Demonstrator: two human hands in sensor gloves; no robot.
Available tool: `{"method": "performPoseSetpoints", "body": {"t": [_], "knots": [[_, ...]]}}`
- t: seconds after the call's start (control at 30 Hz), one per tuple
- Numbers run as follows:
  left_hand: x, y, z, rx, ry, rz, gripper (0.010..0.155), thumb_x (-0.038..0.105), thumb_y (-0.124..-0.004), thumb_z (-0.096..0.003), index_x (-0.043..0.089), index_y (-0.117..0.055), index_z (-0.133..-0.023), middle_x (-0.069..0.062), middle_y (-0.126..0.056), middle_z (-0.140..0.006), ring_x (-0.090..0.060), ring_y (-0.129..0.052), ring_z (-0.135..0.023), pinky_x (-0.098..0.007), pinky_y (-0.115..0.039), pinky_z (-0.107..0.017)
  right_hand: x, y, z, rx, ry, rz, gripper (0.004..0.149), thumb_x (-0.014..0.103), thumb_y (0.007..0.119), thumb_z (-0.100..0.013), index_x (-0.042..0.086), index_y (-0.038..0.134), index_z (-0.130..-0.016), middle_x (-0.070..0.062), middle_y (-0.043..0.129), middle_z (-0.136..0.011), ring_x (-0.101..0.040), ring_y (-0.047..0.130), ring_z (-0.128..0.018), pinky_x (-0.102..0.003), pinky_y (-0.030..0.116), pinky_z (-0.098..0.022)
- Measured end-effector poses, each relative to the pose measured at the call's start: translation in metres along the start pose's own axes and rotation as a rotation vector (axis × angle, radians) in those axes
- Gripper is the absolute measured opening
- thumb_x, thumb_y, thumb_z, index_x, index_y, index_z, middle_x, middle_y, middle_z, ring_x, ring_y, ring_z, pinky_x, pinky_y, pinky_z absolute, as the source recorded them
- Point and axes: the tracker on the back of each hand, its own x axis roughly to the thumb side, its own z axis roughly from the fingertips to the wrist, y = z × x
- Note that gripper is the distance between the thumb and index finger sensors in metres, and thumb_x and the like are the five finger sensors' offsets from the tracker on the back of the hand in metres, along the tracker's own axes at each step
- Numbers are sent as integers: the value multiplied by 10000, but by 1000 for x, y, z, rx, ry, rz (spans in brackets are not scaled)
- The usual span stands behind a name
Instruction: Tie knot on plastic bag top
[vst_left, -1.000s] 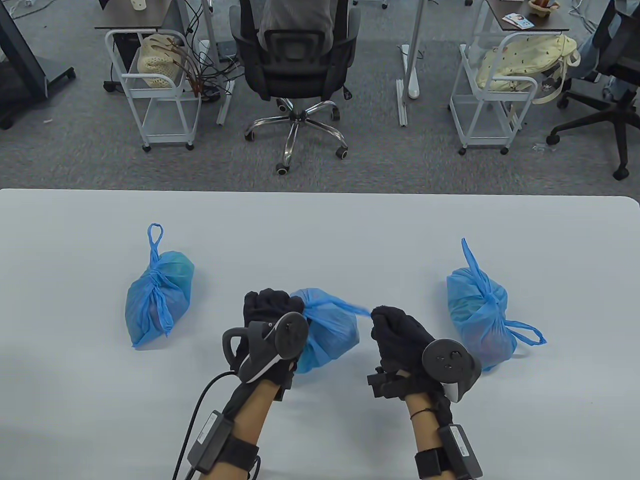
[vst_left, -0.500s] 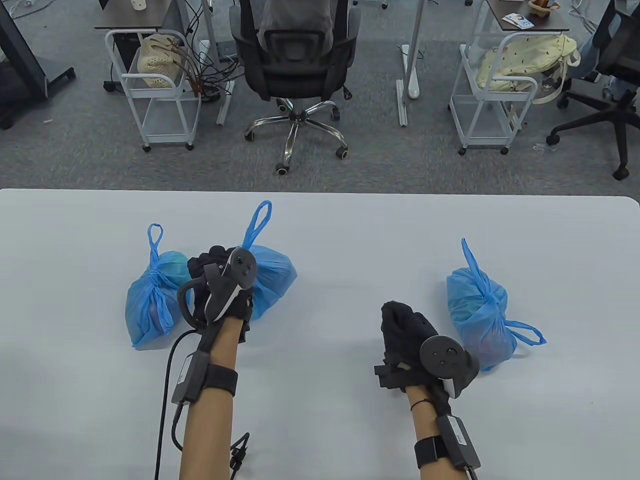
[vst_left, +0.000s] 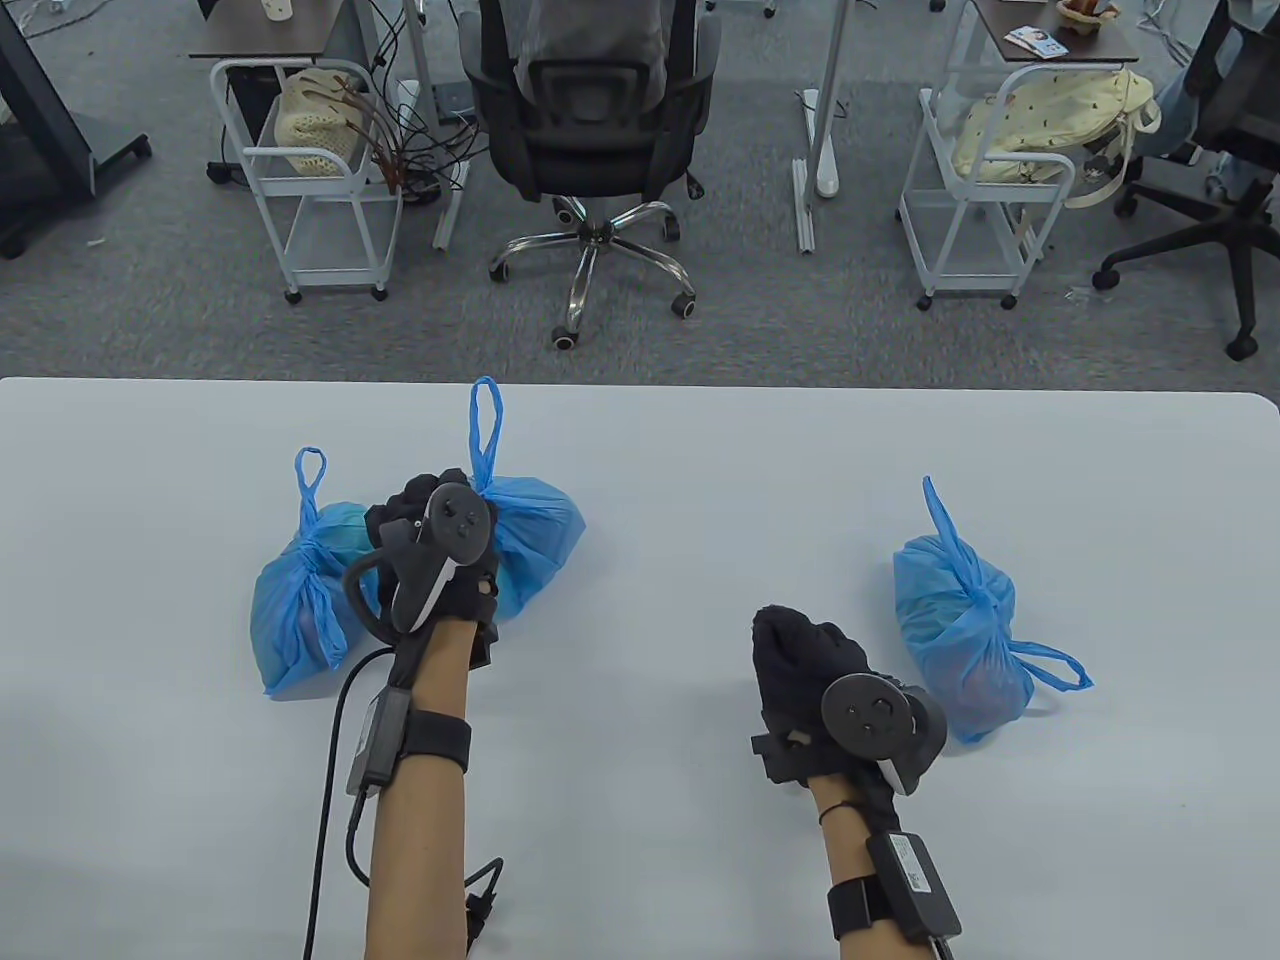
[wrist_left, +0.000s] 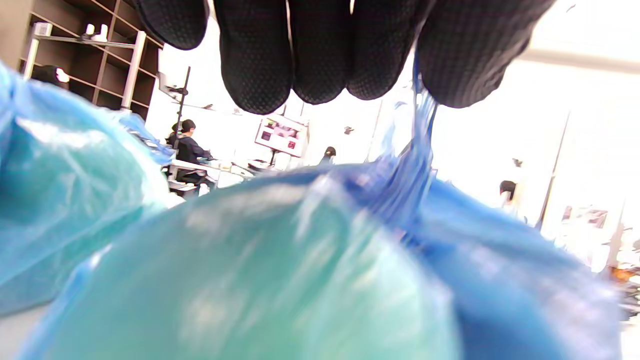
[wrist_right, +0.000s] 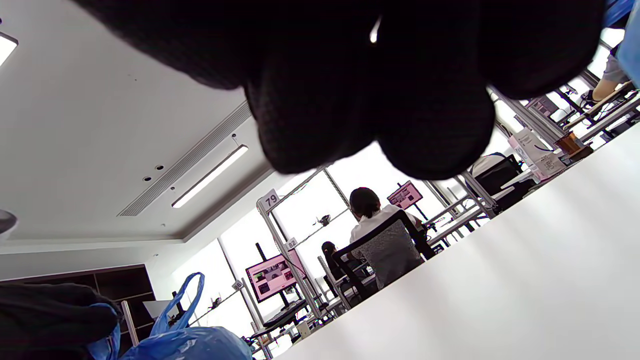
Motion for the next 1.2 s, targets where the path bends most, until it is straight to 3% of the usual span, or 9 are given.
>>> {"method": "performPoseSetpoints", "body": {"t": [0.23, 0.43, 0.57, 0.7, 0.83, 0.93, 0.97, 1.2], "knots": [[17, 65, 33, 71, -107, -3, 586, 562, -716, -527, 297, -663, -1046, -36, -689, -1112, -348, -748, -991, -648, -491, -768, 9, -1, 0, 13, -50, 32, 391, 365, 803, -483, 65, 923, -701, -87, 1025, -423, -338, 1049, -428, -615, 783, -387], [17, 88, 73, 64, -169, 49, 571, 568, -678, -538, 301, -681, -1042, -64, -687, -1123, -380, -702, -1020, -678, -452, -758, 19, -5, 1, 19, -95, 53, 392, 364, 802, -483, 63, 922, -703, -89, 1025, -426, -340, 1048, -434, -618, 780, -391], [16, 75, 110, 2, -214, 182, 568, 570, -642, -553, 314, -675, -1059, -100, -634, -1163, -426, -586, -1075, -715, -371, -749, 27, -8, 4, 27, -118, 75, 392, 366, 801, -484, 65, 922, -705, -91, 1026, -428, -344, 1047, -436, -620, 777, -392], [15, 54, 137, -34, -251, 182, 580, 586, -620, -556, 332, -654, -1076, -112, -586, -1196, -444, -534, -1096, -731, -332, -739, 35, -10, 7, 30, -135, 77, 393, 367, 800, -485, 65, 923, -705, -91, 1025, -430, -346, 1046, -438, -620, 776, -393], [10, 24, 161, -121, -281, 181, 622, 608, -606, -557, 360, -568, -1126, -106, -419, -1265, -460, -292, -1145, -738, -208, -723, 45, -8, 9, 35, -167, 88, 395, 367, 800, -485, 63, 922, -706, -93, 1026, -429, -347, 1046, -438, -621, 776, -393], [2, 0, 169, -146, -292, 138, 651, 628, -597, -551, 387, -495, -1147, -91, -325, -1283, -462, -190, -1137, -744, -152, -699, 49, -5, 11, 54, -184, 118, 396, 368, 799, -487, 64, 922, -708, -95, 1026, -433, -352, 1044, -441, -625, 772, -396], [0, -7, 169, -208, -287, 97, 665, 635, -596, -548, 395, -464, -1154, -86, -286, -1286, -459, -157, -1131, -739, -130, -693, 51, -4, 11, 63, -189, 137, 397, 368, 798, -486, 64, 923, -707, -96, 1027, -433, -355, 1044, -442, -626, 771, -397], [-4, -22, 166, -247, -281, 40, 694, 659, -583, -530, 447, -368, -1155, -47, -185, -1285, -436, -84, -1125, -730, -66, -680, 55, 1, 15, 98, -177, 298, 447, 372, 781, -498, 42, 875, -784, -162, 1000, -555, -437, 976, -573, -687, 666, -476]]}}
